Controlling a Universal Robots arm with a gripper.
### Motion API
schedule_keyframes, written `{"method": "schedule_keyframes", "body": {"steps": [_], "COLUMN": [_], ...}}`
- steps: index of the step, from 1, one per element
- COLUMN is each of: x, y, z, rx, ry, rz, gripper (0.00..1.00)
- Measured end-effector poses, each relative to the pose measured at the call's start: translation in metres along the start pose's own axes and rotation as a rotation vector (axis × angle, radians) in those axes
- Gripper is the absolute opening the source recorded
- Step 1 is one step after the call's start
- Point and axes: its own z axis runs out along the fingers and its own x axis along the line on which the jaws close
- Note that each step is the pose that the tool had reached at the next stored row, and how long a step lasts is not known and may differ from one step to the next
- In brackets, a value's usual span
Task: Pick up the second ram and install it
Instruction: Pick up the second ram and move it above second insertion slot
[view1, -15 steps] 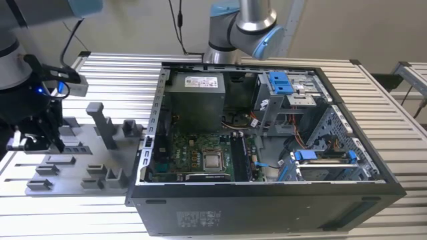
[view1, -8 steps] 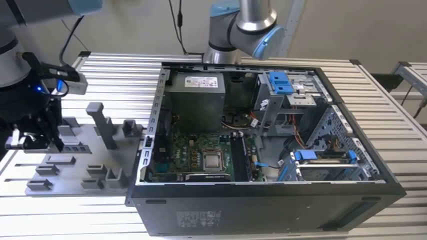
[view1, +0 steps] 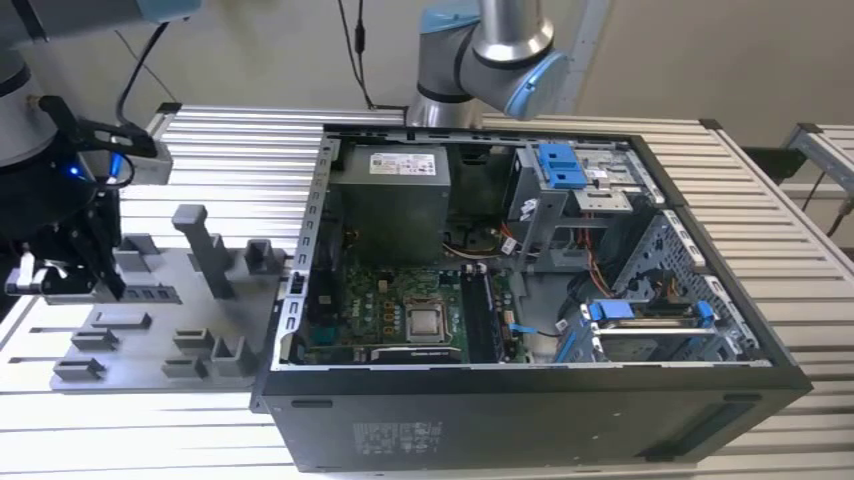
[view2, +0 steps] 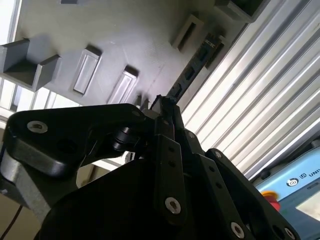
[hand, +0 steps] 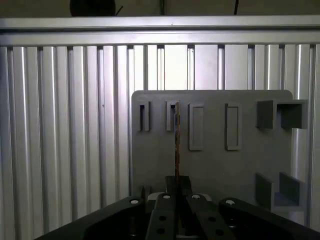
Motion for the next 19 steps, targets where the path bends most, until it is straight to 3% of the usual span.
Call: {"method": "schedule_keyframes", "body": {"steps": [14,19], "x": [0.0000,0.0001], "y": [0.0002,0.0003], "z": [-0.0102,-0.0173], "rx": [0.0001,0.0000], "ry": [-0.0001,0.0000], "rz": [0.000,0.000], "gripper": [0.14,0.14]}}
